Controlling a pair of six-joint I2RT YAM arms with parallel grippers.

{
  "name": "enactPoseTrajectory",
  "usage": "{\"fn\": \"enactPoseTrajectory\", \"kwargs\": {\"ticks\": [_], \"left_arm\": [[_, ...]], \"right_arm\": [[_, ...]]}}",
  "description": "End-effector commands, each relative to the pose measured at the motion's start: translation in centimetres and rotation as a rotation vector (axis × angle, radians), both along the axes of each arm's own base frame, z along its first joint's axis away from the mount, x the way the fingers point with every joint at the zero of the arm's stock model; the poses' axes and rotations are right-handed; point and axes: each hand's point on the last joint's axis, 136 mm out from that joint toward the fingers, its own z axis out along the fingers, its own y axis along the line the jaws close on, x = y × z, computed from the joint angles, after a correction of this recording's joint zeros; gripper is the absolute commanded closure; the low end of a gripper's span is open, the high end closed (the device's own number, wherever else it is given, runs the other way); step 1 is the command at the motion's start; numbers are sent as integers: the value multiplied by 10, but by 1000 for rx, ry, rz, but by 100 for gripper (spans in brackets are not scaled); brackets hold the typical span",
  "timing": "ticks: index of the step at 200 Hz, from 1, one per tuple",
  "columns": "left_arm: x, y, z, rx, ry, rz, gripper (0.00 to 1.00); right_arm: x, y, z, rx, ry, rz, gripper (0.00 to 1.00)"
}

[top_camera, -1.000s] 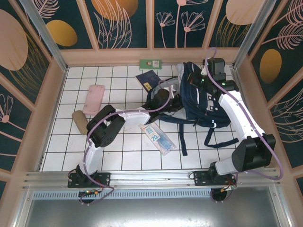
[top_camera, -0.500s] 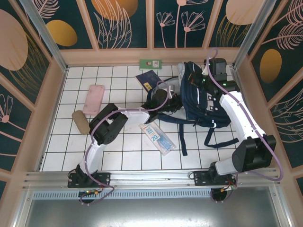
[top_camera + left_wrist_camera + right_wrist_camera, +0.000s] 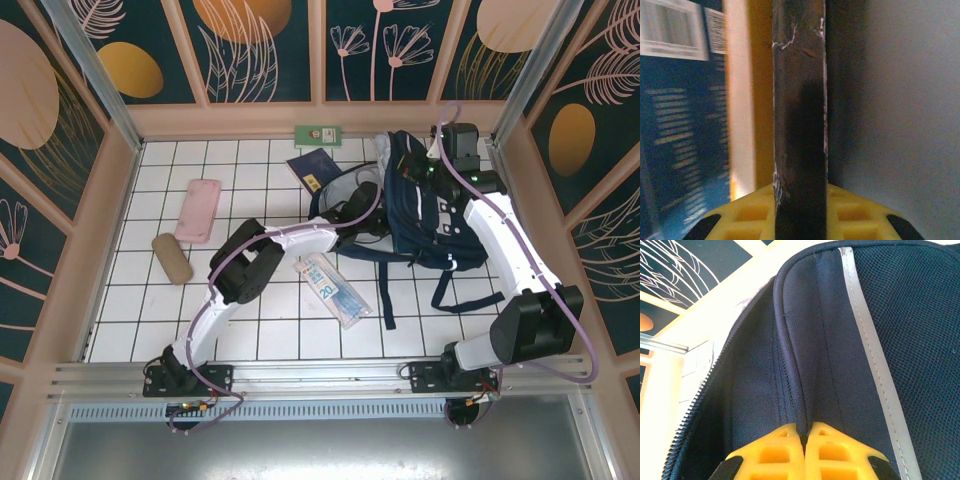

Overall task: Pack the student bag
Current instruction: Place the book in the student bag.

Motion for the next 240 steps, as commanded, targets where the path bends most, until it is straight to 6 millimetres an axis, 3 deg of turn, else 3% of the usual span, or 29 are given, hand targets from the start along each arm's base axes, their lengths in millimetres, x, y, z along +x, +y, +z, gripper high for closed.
{"fn": "enactPoseTrajectory", "kwargs": {"ticks": [1,28,47,72,110,148,209,240], "left_arm": [[-10,-20,-8,45,-35,-67,82],[-16,-32,-2,50,-65,-117,65],[-12,-22,5,96,-105,-87,37],[-7,-5,22,158,-179,-49,24],[2,15,36,212,-244,5,28],[-4,4,18,169,-191,-53,62],[-20,-35,-3,104,-126,-171,71],[-18,-26,7,137,-166,-151,63]], "right_arm": [[6,12,54,83,-159,42,100],[8,12,53,81,-155,43,100],[8,12,52,80,-155,44,100],[7,12,52,77,-155,44,100],[5,12,50,77,-153,44,100],[3,11,48,83,-149,43,100],[4,13,46,92,-141,48,100],[4,13,45,84,-140,49,100]]}}
